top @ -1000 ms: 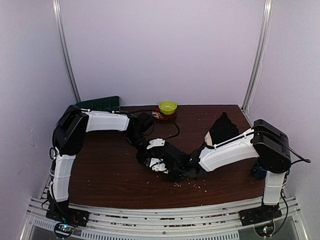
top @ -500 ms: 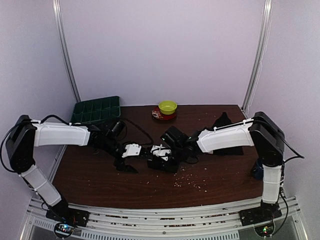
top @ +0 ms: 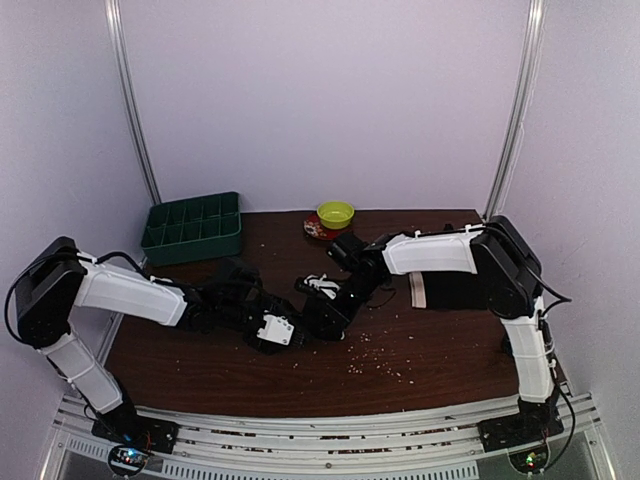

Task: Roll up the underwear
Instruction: Roll the underwear at the center of the board.

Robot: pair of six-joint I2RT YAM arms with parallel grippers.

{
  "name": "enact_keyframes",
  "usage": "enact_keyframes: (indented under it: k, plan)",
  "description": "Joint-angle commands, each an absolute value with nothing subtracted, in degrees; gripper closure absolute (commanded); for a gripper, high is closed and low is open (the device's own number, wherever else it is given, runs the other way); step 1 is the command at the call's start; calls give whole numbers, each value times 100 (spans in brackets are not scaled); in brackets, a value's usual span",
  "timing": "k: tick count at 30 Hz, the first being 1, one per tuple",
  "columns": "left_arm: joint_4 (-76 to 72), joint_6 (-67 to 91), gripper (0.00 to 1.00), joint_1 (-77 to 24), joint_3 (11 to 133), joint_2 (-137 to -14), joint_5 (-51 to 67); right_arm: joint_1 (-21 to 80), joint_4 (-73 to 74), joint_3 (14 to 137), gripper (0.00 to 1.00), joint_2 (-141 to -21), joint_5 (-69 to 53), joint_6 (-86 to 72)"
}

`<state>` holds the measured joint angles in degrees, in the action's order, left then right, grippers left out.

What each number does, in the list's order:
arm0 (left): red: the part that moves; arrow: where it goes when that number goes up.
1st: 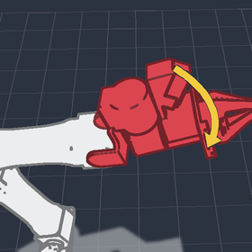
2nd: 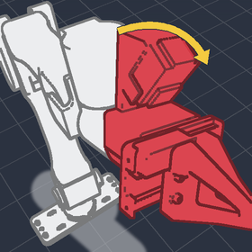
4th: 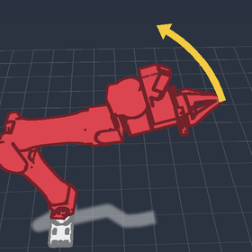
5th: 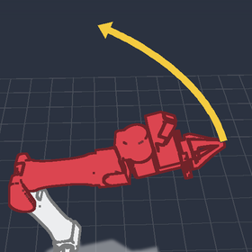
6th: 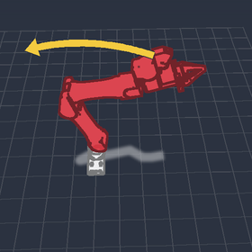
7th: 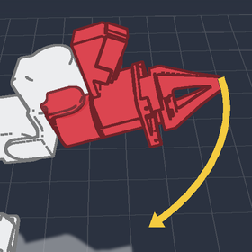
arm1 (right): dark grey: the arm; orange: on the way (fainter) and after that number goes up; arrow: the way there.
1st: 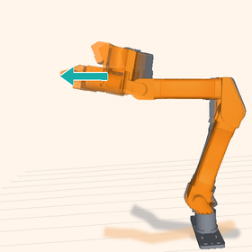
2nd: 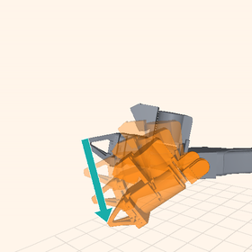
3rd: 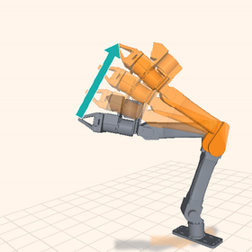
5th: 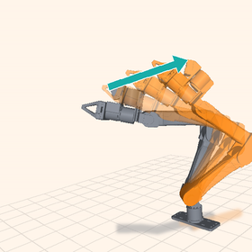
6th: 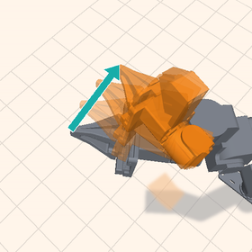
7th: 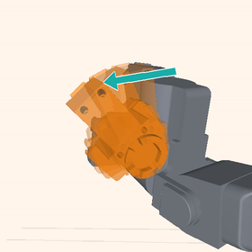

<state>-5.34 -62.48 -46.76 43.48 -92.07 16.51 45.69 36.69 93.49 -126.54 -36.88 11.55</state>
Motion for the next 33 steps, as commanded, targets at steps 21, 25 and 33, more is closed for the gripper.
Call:
enact_keyframes:
  k: [21,25,33]
  plan:
    - [-2600,-7121,57,-5159,4395,-10773,-215,4497,4555,9166,100,-13229,-3622,1129]
    - [-2520,-7154,73,-5159,4441,-10915,-291,4463,4559,9167,100,-13211,-3630,1147]
    - [-1863,-7106,100,-5161,4535,-10908,-317,4398,4485,9170,94,-12942,-3516,1121]
